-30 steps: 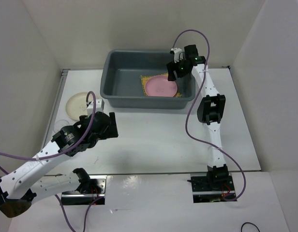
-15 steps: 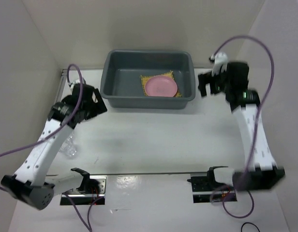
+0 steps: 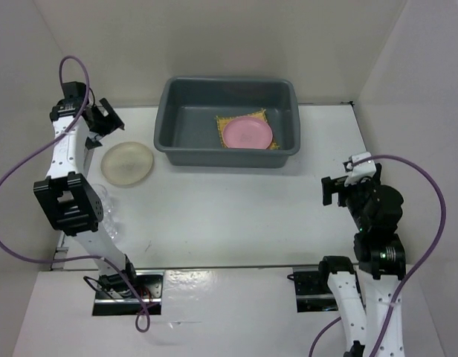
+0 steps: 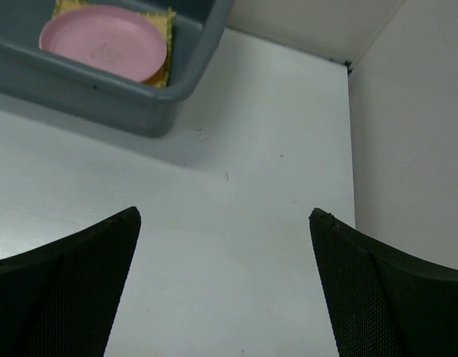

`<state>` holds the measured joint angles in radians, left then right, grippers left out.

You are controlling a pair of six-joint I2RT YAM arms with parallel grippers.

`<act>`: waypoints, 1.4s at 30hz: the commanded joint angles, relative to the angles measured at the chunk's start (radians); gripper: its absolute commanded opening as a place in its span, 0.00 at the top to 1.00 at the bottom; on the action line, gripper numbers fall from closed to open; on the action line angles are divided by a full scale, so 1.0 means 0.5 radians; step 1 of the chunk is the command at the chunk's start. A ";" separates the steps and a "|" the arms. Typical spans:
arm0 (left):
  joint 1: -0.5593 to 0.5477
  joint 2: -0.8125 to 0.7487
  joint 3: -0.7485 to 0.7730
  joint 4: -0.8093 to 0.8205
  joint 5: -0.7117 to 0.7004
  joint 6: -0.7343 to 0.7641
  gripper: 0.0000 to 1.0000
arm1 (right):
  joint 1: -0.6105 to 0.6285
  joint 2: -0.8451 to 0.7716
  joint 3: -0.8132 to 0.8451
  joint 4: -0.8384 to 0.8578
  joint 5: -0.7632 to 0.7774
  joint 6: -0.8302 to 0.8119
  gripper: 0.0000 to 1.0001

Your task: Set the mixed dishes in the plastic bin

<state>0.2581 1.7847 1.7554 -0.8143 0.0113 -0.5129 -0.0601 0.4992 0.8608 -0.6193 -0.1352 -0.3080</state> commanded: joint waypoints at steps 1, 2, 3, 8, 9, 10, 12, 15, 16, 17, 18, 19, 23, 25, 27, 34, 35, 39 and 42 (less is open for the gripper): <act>0.122 0.078 0.149 0.005 0.097 0.078 0.00 | -0.018 -0.121 -0.089 0.254 -0.064 0.027 0.01; 0.122 0.142 0.149 0.024 0.097 0.060 0.00 | -0.018 -0.121 -0.089 0.230 -0.088 0.000 0.01; 0.143 0.182 0.149 0.024 0.073 0.059 0.00 | -0.018 -0.166 -0.089 0.229 -0.137 -0.001 0.01; 0.186 0.342 0.067 0.018 -0.231 0.004 0.00 | -0.018 -0.256 -0.089 0.229 -0.110 -0.001 0.01; 0.186 0.360 0.027 0.036 -0.231 -0.038 0.00 | -0.018 -0.274 -0.089 0.229 -0.110 -0.001 0.01; 0.211 0.361 -0.016 0.085 -0.252 -0.039 0.00 | -0.018 -0.274 -0.089 0.229 -0.110 -0.001 0.01; 0.251 0.434 -0.111 0.107 -0.204 -0.039 0.00 | -0.018 -0.256 -0.089 0.248 -0.092 -0.001 0.01; 0.309 0.541 -0.151 0.125 -0.157 -0.039 0.00 | -0.018 -0.234 -0.089 0.248 -0.073 0.018 0.01; 0.330 0.587 -0.151 0.125 -0.157 -0.039 0.01 | -0.018 -0.234 -0.089 0.248 -0.073 0.018 0.01; 0.331 0.609 -0.130 0.125 -0.157 -0.039 0.01 | -0.018 -0.234 -0.089 0.248 -0.073 0.018 0.01; 0.331 0.630 -0.130 0.125 -0.157 -0.039 0.03 | -0.018 -0.256 -0.089 0.248 -0.073 0.018 0.01; 0.331 0.667 -0.106 0.125 -0.157 -0.039 0.03 | -0.018 -0.283 -0.089 0.248 -0.073 0.018 0.01; 0.331 0.747 -0.084 0.125 -0.157 -0.014 0.09 | -0.018 -0.323 -0.089 0.266 -0.073 0.036 0.01; 0.331 0.793 -0.084 0.125 -0.157 0.004 0.14 | -0.018 -0.323 -0.089 0.266 -0.073 0.036 0.01; 0.331 0.793 -0.120 0.156 -0.157 0.022 0.18 | -0.018 -0.323 -0.089 0.266 -0.073 0.036 0.01; 0.331 0.793 -0.102 0.165 -0.160 0.026 1.00 | 0.007 -0.323 -0.089 0.285 -0.055 0.036 0.01; 0.331 0.748 -0.063 0.138 -0.182 -0.032 1.00 | 0.025 -0.323 -0.108 0.285 -0.055 0.036 0.01; 0.331 0.499 -0.023 0.162 -0.200 -0.216 1.00 | 0.049 -0.323 -0.108 0.303 -0.009 0.036 0.01; 0.312 0.208 -0.001 0.257 -0.179 -0.468 1.00 | 0.050 -0.323 -0.108 0.303 0.010 0.036 0.01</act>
<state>0.4191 2.0636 1.7191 -0.7280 -0.0360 -0.6170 -0.0437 0.3439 0.8101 -0.5285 -0.1543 -0.3035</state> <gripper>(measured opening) 0.020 0.985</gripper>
